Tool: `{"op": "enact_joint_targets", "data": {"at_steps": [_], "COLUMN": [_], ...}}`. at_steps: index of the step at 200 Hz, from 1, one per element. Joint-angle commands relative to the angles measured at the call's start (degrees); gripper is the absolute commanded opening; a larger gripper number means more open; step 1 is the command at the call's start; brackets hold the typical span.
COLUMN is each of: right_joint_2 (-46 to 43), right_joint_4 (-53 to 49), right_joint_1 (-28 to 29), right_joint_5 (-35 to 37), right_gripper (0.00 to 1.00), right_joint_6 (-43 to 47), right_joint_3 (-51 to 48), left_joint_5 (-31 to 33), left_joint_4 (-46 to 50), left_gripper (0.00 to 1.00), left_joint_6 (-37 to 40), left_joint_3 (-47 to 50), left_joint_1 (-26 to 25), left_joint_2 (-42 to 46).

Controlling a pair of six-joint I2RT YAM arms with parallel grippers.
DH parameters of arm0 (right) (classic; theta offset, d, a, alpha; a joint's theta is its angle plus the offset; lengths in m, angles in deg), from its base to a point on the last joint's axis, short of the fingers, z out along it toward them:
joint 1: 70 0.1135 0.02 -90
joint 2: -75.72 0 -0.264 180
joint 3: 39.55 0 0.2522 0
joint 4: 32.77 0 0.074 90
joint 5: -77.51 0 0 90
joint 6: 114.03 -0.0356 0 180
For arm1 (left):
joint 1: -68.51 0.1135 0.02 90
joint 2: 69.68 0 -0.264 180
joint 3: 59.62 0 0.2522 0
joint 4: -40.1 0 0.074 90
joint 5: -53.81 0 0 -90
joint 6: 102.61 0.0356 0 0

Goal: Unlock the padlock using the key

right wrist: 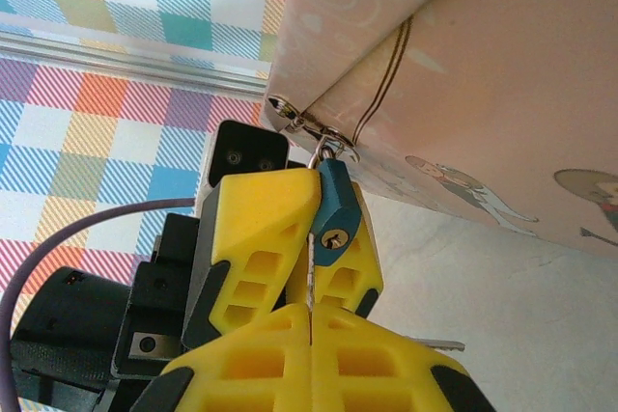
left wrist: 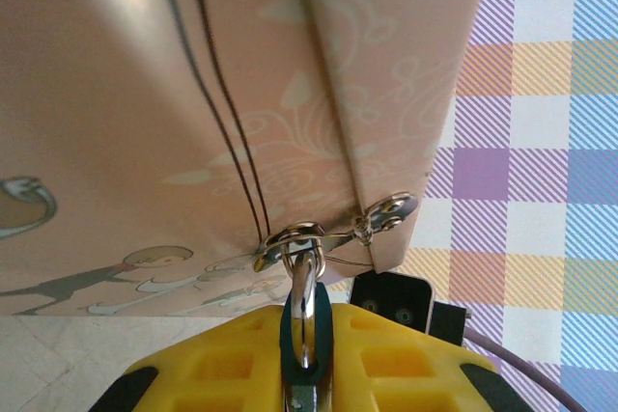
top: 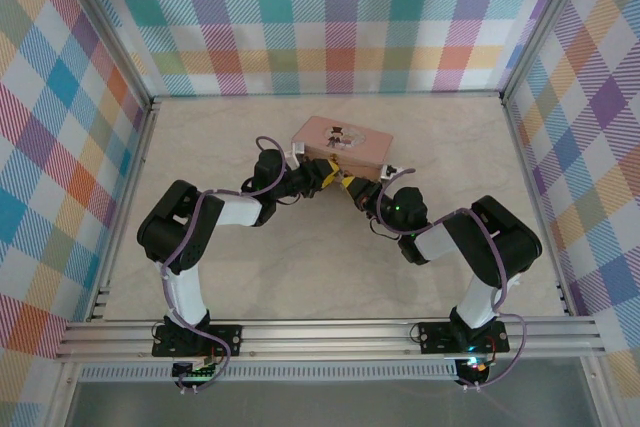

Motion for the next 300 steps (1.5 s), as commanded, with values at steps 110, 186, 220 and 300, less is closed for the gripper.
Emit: {"op": "enact_joint_targets", "data": {"at_steps": [110, 186, 220, 300], "right_joint_2": [-0.54, -0.15, -0.63, 0.49], "right_joint_4": [0.6, 0.67, 0.23, 1.27], "right_joint_1": [-0.28, -0.28, -0.26, -0.71], "right_joint_5": [-1.97, -1.6, -1.16, -0.61], "right_gripper": [0.0, 0.0, 0.0, 0.0], "right_joint_6": [0.78, 0.76, 0.83, -2.5], "right_joint_3": [0.6, 1.51, 1.6, 3.09], "left_joint_5": [-1.22, -1.53, -1.62, -3.84], "left_joint_4": [-6.59, -7.02, -7.35, -10.36], "left_gripper": [0.16, 0.16, 0.16, 0.16], "left_joint_6": [-0.76, -0.91, -1.11, -1.88], "left_joint_3": [0.67, 0.72, 0.78, 0.44], "left_joint_1": [0.34, 0.17, 0.17, -0.27], "left_joint_2": [0.52, 0.7, 0.61, 0.21]}}
